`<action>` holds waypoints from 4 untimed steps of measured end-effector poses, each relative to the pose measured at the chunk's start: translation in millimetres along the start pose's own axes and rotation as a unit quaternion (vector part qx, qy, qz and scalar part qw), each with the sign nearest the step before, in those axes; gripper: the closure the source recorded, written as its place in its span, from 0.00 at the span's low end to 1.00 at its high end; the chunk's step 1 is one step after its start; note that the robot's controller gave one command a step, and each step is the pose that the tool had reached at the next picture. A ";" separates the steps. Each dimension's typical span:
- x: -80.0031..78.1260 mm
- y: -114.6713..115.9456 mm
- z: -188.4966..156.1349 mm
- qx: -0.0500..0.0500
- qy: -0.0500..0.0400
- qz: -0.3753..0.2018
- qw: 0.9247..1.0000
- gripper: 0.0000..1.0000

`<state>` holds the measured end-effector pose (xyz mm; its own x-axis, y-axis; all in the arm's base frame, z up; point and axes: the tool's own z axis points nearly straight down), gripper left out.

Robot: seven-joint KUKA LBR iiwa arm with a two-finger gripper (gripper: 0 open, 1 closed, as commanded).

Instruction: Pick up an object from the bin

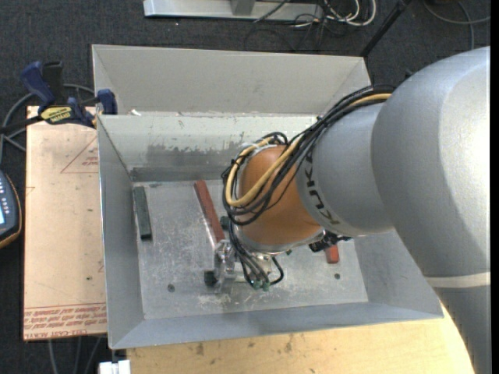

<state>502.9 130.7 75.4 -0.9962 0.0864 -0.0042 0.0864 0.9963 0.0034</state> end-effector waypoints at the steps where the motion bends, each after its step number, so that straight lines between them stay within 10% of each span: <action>1: 1.5 -0.6 1.5 0.001 0.003 0.000 1.000 0.00; 2: 1.3 -0.5 1.3 0.001 0.002 0.000 1.000 1.00; 3: 1.3 -0.7 1.5 0.001 0.002 0.000 1.000 0.00; 4: 11.0 -58.4 3.5 0.001 -0.005 0.003 1.000 0.00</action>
Offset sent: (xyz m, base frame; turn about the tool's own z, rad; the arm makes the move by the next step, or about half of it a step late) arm 0.0000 0.0000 0.0000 0.0000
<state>486.8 73.4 71.7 -0.9957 0.0920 -0.0134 0.0920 0.9958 0.0022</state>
